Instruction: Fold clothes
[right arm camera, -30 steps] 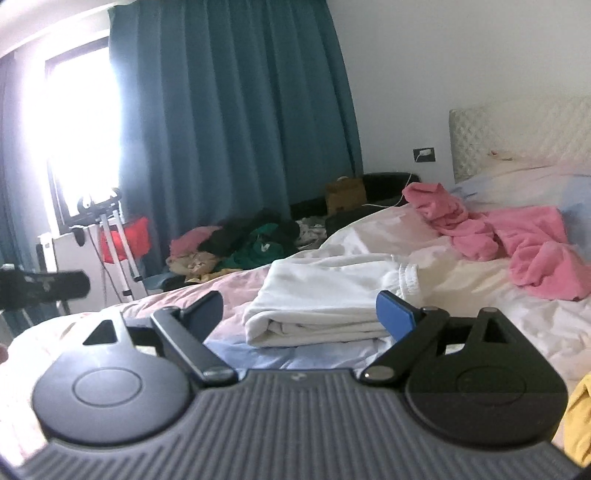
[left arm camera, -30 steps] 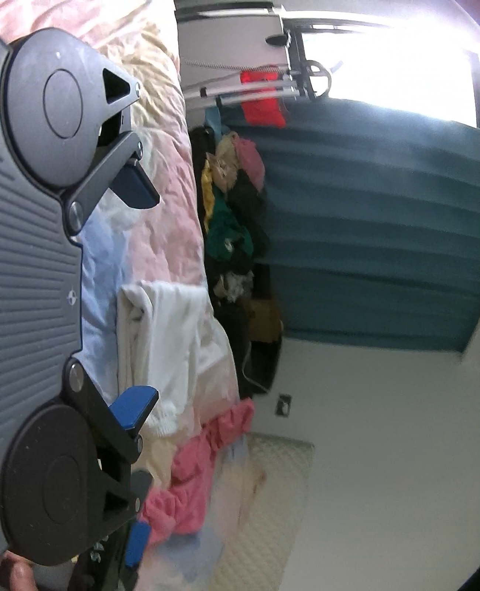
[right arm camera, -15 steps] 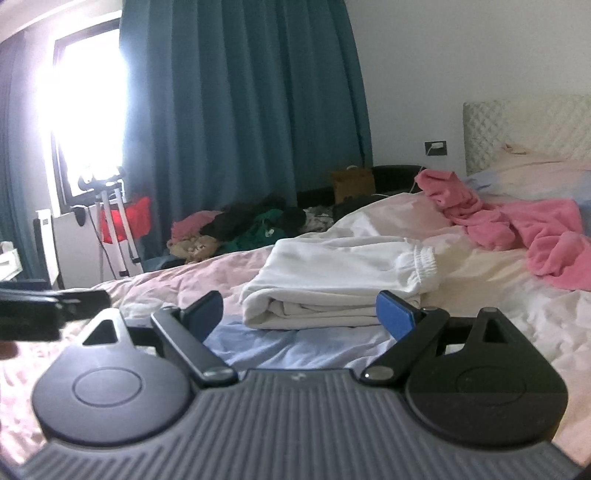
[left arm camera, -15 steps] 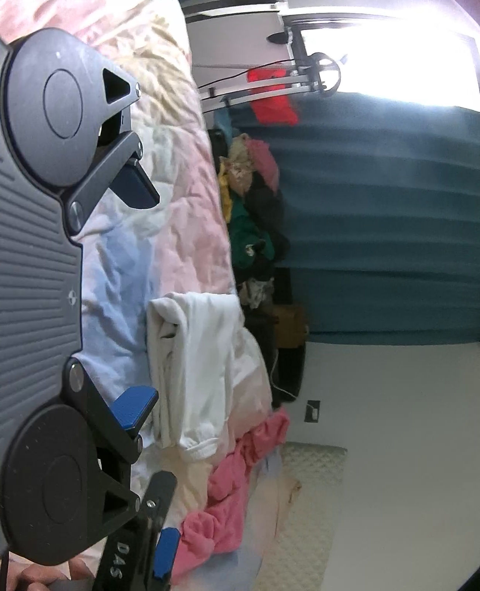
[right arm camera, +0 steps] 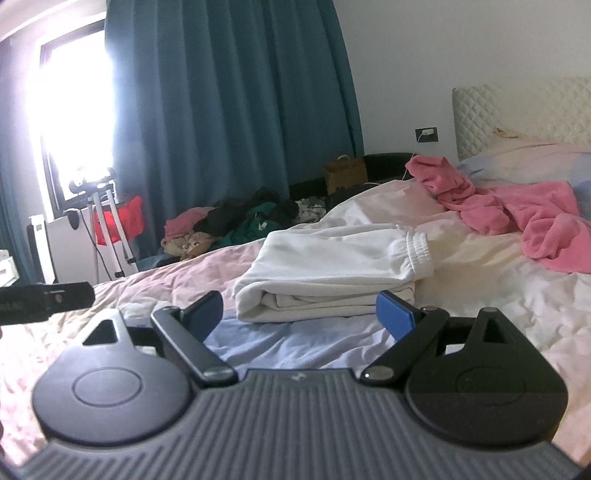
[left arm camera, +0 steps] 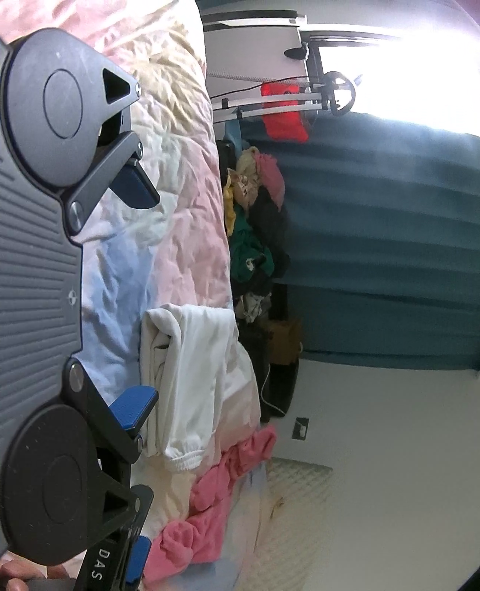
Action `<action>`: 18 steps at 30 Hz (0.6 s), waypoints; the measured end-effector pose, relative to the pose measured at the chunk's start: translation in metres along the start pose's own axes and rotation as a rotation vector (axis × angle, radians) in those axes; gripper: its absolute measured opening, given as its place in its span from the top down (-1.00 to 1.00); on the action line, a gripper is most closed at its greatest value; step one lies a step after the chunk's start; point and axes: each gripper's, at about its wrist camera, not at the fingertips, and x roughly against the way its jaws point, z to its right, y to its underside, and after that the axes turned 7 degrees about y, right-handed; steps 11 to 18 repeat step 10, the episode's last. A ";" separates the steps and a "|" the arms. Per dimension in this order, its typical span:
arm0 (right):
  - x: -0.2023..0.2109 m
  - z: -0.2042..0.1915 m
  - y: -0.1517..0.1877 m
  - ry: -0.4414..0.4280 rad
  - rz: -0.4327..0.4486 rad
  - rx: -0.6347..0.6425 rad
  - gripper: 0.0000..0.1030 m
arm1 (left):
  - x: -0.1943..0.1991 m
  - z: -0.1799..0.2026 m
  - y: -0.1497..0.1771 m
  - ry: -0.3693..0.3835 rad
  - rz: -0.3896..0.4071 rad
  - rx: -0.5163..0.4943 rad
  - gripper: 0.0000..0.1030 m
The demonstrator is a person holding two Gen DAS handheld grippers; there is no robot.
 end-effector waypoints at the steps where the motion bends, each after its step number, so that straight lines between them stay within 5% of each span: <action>1: 0.000 0.000 0.000 -0.002 -0.001 0.001 -0.77 | 0.001 0.000 0.000 0.002 0.001 0.004 -0.99; 18: 0.002 0.001 -0.001 -0.008 -0.012 -0.007 -0.77 | 0.009 -0.001 0.000 0.005 0.010 0.018 -0.99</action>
